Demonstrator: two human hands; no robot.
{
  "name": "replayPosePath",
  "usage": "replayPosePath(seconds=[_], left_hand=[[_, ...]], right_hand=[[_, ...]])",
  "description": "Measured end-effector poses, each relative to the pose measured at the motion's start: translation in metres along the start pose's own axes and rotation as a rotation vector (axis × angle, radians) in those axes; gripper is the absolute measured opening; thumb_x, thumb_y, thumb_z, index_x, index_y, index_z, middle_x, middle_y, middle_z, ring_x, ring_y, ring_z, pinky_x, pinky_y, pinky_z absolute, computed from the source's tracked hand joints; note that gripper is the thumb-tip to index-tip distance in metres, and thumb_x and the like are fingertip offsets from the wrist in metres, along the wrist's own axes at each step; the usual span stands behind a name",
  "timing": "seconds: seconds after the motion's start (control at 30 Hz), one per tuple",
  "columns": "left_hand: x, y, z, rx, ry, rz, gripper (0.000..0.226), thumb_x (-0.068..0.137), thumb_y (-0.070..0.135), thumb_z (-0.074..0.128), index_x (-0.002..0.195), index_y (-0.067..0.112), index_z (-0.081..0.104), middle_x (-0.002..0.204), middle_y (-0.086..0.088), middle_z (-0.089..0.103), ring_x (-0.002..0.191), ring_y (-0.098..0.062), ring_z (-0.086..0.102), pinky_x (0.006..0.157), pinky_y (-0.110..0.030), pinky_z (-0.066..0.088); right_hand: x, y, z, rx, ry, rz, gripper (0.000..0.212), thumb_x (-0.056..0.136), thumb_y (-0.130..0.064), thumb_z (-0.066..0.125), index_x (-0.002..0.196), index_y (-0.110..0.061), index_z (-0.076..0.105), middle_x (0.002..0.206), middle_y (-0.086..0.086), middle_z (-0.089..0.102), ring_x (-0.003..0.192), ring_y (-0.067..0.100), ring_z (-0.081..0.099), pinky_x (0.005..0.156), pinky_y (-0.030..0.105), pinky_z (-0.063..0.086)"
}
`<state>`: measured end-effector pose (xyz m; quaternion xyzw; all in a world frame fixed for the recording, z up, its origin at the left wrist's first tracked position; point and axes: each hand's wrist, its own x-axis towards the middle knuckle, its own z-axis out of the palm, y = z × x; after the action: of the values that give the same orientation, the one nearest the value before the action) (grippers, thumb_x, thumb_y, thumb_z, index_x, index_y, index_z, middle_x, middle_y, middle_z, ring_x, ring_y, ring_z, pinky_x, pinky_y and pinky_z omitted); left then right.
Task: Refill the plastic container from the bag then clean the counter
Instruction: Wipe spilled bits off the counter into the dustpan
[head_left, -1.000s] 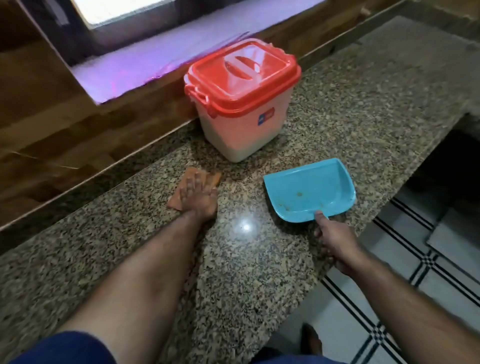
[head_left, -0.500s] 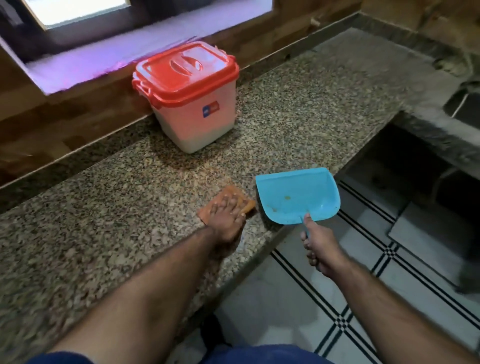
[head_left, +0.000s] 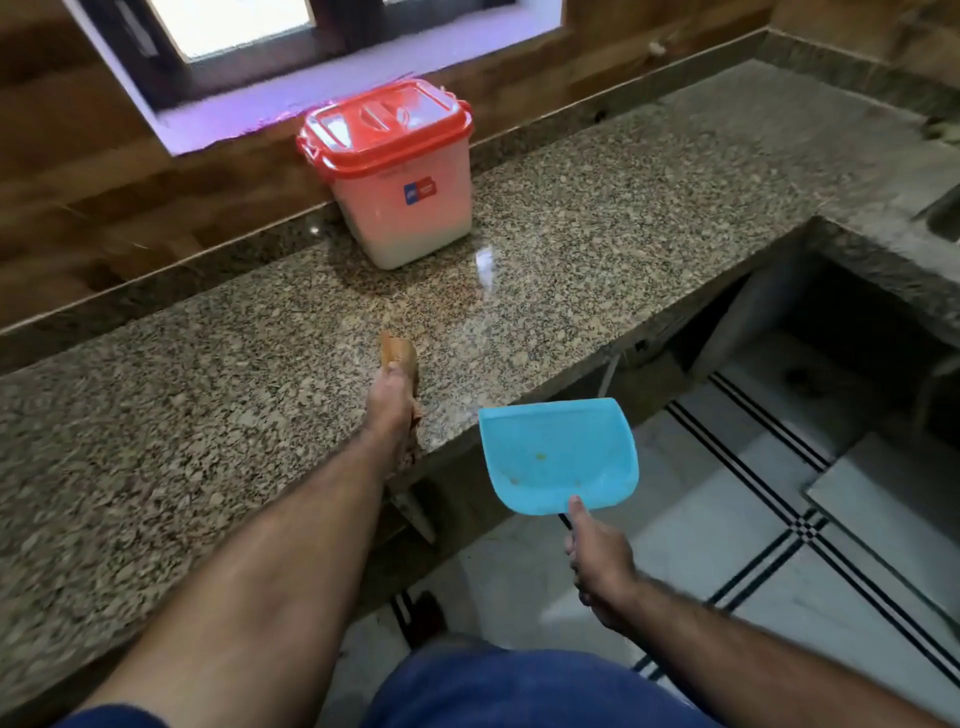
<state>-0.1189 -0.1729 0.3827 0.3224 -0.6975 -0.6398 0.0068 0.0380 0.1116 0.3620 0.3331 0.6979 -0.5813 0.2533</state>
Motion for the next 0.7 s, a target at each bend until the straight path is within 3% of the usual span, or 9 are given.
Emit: replayPosePath(seconds=[0.17, 0.3, 0.43, 0.6, 0.7], left_hand=[[-0.016, 0.004, -0.019, -0.029, 0.042, -0.005, 0.051, 0.116, 0.045, 0.032, 0.162, 0.025, 0.042, 0.14, -0.01, 0.064, 0.122, -0.031, 0.065, 0.108, -0.055, 0.055], [-0.023, 0.009, -0.035, -0.053, 0.077, -0.02, 0.052, 0.116, 0.047, 0.031, 0.163, 0.028, 0.039, 0.139, -0.013, 0.063, 0.118, -0.033, 0.067, 0.101, -0.053, 0.059], [-0.025, 0.01, -0.049, -0.002, 0.196, 0.008, 0.053, 0.116, 0.046, 0.033, 0.164, 0.025, 0.037, 0.139, -0.017, 0.062, 0.118, -0.038, 0.068, 0.099, -0.056, 0.061], [-0.027, -0.009, -0.089, 0.177, 0.478, 0.106, 0.052, 0.115, 0.047, 0.034, 0.155, 0.018, 0.05, 0.112, -0.011, 0.07, 0.096, -0.029, 0.074, 0.083, -0.046, 0.068], [-0.009, -0.047, -0.116, 0.489, 0.562, 0.169, 0.069, 0.107, 0.063, 0.027, 0.162, 0.022, 0.037, 0.146, -0.017, 0.06, 0.114, -0.031, 0.069, 0.083, -0.047, 0.067]], right_hand=[[-0.004, 0.012, 0.002, -0.11, 0.02, -0.075, 0.062, 0.102, -0.068, 0.049, 0.064, -0.018, 0.051, 0.057, 0.002, 0.045, 0.044, 0.016, 0.036, 0.046, 0.029, 0.029], [0.001, 0.033, -0.002, -0.245, 0.018, -0.021, 0.057, 0.086, -0.079, 0.047, 0.066, -0.026, 0.052, 0.067, -0.003, 0.057, 0.053, 0.016, 0.044, 0.051, 0.029, 0.033], [0.007, 0.035, 0.002, -0.265, -0.004, 0.015, 0.049, 0.095, -0.07, 0.054, 0.07, -0.029, 0.053, 0.072, -0.002, 0.058, 0.054, 0.016, 0.045, 0.049, 0.027, 0.032], [0.014, 0.012, 0.019, -0.261, -0.104, 0.009, 0.055, 0.099, -0.066, 0.056, 0.069, -0.019, 0.059, 0.052, -0.002, 0.049, 0.033, 0.013, 0.038, 0.041, 0.022, 0.028], [0.019, 0.001, 0.031, -0.269, -0.136, 0.042, 0.054, 0.099, -0.065, 0.057, 0.077, -0.017, 0.063, 0.05, -0.001, 0.044, 0.03, 0.014, 0.031, 0.041, 0.021, 0.026]])
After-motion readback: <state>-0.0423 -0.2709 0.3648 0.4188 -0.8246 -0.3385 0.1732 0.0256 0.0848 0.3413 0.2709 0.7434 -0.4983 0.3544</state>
